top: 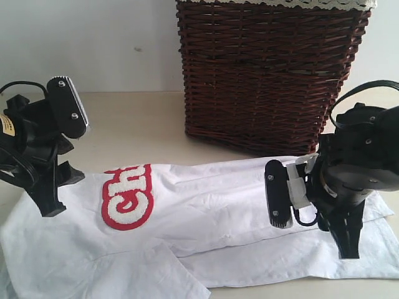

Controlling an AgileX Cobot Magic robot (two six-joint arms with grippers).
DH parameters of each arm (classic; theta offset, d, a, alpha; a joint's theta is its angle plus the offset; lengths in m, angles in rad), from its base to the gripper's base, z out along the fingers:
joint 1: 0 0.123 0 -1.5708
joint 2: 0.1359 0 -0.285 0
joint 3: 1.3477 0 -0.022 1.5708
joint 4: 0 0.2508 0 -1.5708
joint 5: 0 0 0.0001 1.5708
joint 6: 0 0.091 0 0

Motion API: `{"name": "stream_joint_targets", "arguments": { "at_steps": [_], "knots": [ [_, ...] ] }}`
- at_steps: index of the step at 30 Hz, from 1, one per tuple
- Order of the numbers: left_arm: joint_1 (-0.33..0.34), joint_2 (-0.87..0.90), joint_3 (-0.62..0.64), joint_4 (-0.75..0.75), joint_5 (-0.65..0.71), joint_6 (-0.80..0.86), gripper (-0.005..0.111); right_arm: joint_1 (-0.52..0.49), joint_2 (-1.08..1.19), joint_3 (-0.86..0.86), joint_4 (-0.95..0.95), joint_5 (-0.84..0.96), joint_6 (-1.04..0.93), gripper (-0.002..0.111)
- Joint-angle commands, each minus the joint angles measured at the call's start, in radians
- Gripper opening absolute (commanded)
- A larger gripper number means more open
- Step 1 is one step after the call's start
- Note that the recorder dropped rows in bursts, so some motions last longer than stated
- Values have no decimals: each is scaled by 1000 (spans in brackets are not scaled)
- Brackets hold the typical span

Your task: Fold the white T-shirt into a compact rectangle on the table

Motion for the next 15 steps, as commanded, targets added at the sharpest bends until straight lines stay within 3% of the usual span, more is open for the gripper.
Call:
{"name": "stream_joint_targets", "arguments": {
  "at_steps": [1, 15],
  "knots": [
    [-5, -7, 5, -13, 16, -9, 52, 2, -4, 1, -15, 16, 2, 54],
    [-5, -7, 5, -19, 9, -9, 52, -53, 106, 1, -68, -81, 22, 54]
  ]
}}
